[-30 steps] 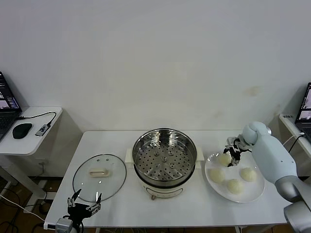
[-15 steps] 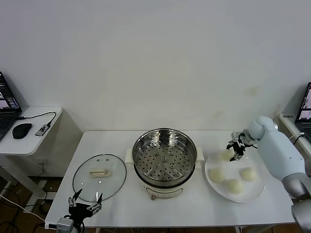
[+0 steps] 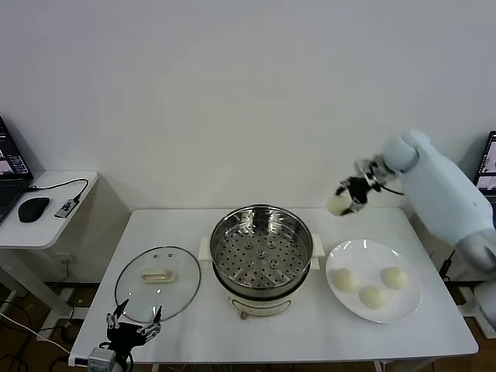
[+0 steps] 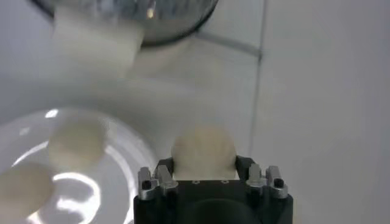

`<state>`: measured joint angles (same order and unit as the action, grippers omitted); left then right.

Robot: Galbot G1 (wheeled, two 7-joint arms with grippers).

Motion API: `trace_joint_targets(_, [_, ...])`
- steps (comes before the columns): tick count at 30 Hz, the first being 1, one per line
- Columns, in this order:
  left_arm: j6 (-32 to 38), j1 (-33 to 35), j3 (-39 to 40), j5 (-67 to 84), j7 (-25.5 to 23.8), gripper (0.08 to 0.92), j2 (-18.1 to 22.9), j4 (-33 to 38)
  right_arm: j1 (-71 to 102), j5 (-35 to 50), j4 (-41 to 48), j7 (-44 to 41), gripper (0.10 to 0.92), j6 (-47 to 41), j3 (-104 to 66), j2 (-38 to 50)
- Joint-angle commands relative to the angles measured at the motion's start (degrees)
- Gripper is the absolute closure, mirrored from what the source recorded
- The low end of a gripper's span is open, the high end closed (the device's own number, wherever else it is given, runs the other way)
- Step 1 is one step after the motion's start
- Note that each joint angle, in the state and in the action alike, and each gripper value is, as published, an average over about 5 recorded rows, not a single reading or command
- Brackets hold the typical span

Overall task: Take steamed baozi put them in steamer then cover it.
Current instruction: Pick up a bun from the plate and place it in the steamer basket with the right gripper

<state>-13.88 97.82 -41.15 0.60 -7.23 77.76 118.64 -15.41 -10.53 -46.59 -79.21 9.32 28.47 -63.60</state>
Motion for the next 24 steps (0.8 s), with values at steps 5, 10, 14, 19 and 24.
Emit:
trace_joint_targets(5, [0.16,0.90,-0.76,0.94,0.44,0.177,1.07,1.29,-9.71,9.99,11.05,-2.93,0.406,18.43,9.94,-14.12])
trace_joint_targets(10, [0.12,1.21,-0.70,0.73,0.39,0.177,1.21,1.15,-8.28,4.47,7.98,-1.95,0.401,28.40,10.34,-15.26])
trace_joint_targets(14, [0.04,1.90,-1.38,0.67,0.31,0.177,1.27,1.85,-7.40,-2.92,2.41,1.56,0.400,37.56,10.96,-14.19])
trace_joint_targets(19, [0.09,2.72,-1.84,0.57,0.38,0.177,1.58,1.98,-7.52,-0.40,-5.39,4.01,0.398,38.17,16.90,-10.57])
trace_joint_targets(24, [0.05,2.74,-1.47,0.27,0.29,0.177,2.02,2.23,-7.22,-4.60,-5.65,3.42,0.397,38.24,17.58,-10.95])
